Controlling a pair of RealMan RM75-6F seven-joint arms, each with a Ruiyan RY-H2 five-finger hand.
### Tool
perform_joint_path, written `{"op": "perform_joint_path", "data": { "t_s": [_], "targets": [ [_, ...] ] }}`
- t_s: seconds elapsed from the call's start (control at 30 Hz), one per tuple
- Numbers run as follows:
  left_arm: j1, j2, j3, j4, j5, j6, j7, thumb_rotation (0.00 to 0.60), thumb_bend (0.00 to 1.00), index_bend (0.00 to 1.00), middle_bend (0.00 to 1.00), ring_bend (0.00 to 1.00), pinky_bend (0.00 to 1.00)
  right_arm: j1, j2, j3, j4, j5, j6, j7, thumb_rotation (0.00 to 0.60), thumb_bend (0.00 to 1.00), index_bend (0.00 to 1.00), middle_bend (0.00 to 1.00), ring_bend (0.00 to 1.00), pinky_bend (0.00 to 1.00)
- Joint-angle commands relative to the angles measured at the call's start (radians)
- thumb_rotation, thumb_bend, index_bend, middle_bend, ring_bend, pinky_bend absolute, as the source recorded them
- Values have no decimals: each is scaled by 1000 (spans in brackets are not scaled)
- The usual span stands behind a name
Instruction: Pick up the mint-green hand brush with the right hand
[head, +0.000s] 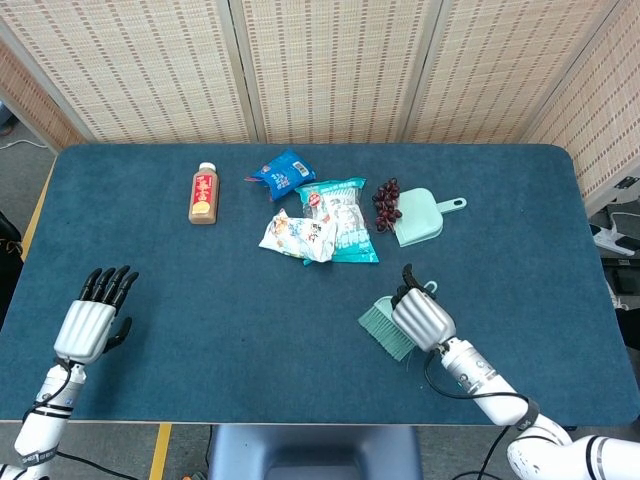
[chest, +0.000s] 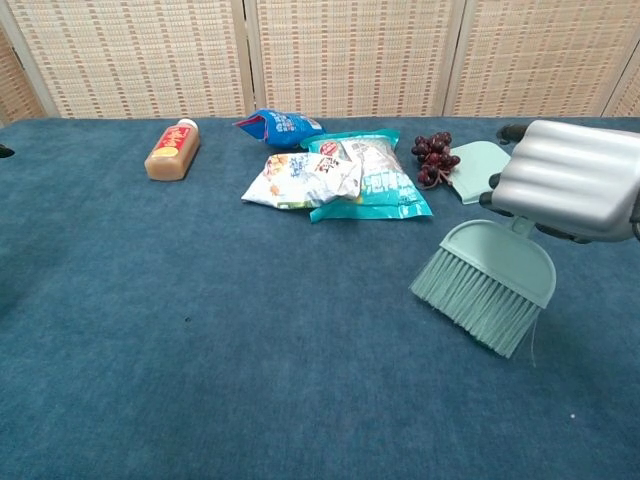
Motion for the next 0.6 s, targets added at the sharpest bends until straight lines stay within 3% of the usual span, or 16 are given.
{"op": "perform_joint_path", "data": {
  "t_s": [0.03,0.27,0.6],
  "targets": [
    [1,1,1,-1,2,2,1,600,453,0,0,0,53,33,-1,-28,-49,129,6,-206,600,549,1000,905,628,205],
    [1,0,-1,2,-3,-1,5,600,454,0,0,0,53,51,-10,-70,-3,215,49,-286,600,549,1000,905,628,205],
    [-2,-10,-2,9,-11,-13,20,600,453,0,0,0,52,58,1,-109,78,262,101,-262,600,549,1000,905,629,205]
  ]
}}
